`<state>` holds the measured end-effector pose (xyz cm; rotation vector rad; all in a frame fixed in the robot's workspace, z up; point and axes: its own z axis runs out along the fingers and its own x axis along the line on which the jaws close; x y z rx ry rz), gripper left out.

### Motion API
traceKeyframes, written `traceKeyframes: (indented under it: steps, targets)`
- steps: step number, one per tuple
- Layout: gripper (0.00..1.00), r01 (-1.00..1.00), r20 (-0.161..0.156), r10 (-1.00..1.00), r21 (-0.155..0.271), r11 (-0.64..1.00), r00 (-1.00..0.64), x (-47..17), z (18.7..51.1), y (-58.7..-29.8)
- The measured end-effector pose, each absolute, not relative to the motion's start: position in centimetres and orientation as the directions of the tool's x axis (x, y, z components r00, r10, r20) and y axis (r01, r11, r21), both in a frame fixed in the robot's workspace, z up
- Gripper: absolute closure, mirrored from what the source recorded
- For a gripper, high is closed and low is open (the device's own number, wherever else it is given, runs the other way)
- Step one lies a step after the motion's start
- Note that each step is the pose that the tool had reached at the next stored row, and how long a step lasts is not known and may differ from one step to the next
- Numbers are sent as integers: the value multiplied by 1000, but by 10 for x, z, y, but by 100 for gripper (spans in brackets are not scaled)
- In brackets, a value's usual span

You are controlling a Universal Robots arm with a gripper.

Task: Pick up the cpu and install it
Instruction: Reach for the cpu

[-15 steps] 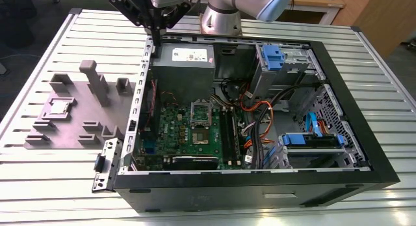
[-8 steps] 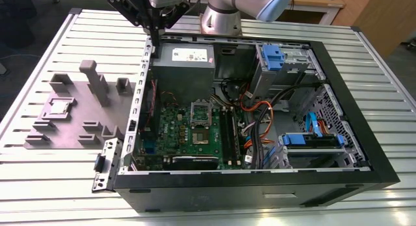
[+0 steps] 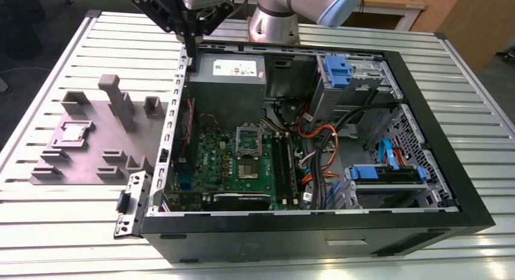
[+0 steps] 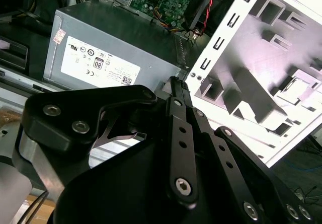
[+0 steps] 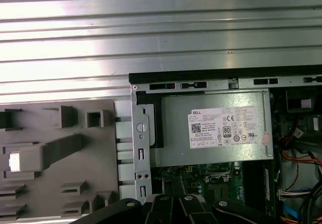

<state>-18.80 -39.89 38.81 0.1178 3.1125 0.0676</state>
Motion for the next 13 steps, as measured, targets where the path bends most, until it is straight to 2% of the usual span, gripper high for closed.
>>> traceKeyframes:
  steps: [13]
  targets:
    - [89, 75, -24, 76, 44, 996, -997, -191, 388, -399]
